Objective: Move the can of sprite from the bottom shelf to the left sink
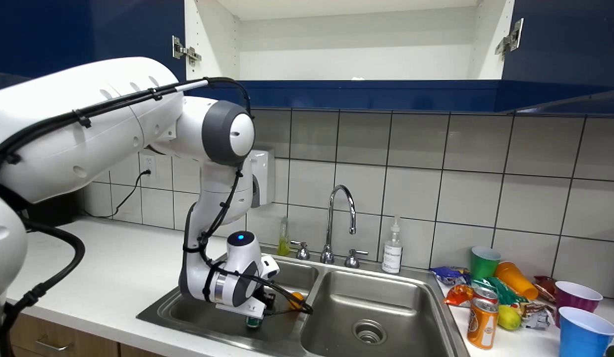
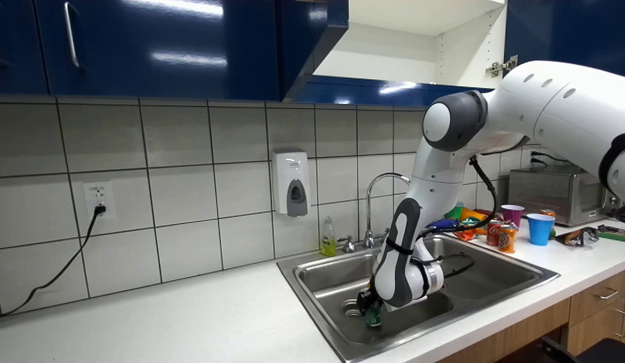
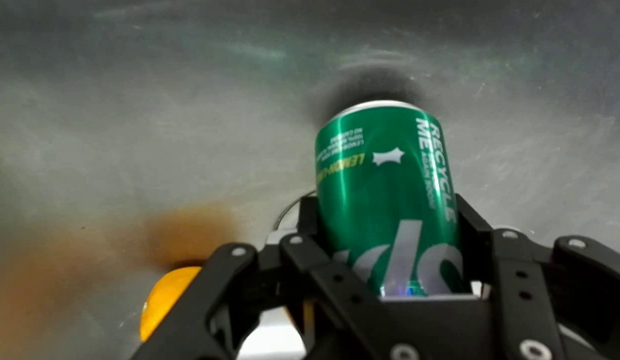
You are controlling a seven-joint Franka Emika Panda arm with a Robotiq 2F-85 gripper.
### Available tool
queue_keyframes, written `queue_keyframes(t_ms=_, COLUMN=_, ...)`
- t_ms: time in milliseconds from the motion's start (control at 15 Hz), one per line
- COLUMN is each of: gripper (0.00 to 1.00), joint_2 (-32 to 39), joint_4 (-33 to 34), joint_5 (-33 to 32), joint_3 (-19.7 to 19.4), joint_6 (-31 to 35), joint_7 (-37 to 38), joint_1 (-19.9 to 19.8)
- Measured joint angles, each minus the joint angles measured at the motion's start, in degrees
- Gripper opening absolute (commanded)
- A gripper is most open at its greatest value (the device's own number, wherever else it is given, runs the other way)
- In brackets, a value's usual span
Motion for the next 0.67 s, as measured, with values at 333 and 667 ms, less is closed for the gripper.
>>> queue_keyframes(t_ms=333, gripper=1.00, joint_2=0.32, joint_4=0.03, joint_5=0.03, joint_3=-0.33, joint_6=0.00, joint_7=0.00, joint_1=0.47)
queue_keyframes(t_ms=667, gripper=1.00, joint_2=0.46, joint_4=0.02, joint_5=0.03, joint_3=-0.37, joint_6=0.00, joint_7=0.00, joint_1=0.85)
